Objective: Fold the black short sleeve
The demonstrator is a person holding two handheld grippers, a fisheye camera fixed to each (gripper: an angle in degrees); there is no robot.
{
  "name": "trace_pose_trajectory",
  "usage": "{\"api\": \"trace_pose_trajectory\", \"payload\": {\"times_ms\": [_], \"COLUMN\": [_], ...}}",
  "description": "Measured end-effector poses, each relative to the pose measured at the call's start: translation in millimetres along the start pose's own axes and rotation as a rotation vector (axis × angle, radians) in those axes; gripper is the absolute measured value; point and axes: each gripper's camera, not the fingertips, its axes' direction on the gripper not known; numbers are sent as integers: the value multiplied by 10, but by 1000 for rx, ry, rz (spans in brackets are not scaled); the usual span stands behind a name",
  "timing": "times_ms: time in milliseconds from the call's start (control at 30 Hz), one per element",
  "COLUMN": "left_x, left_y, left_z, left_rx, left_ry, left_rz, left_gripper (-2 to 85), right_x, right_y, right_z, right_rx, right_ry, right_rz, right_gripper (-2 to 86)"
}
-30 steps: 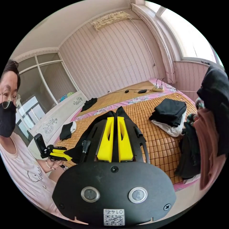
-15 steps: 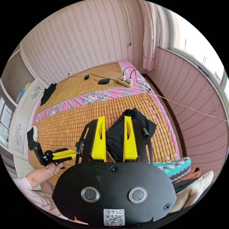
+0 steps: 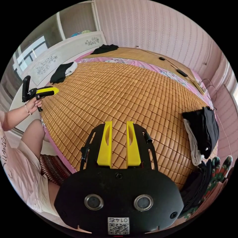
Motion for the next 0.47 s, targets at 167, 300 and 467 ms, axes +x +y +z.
{"api": "trace_pose_trajectory", "payload": {"times_ms": [167, 300, 467], "left_x": [-1083, -2059, -3153], "left_y": [852, 1365, 1665], "left_z": [-559, -889, -1074], "left_rx": [31, 53, 94], "left_ry": [-169, -239, -258], "left_rz": [-273, -455, -618], "left_gripper": [3, 40, 61], "right_x": [-1299, -2179, -3265], "right_y": [-1292, -2206, -3461], "right_z": [383, 588, 970], "right_rx": [-34, -38, -51], "right_ry": [-203, -235, -222], "right_rz": [-282, -478, -667], "right_gripper": [121, 128, 130]}}
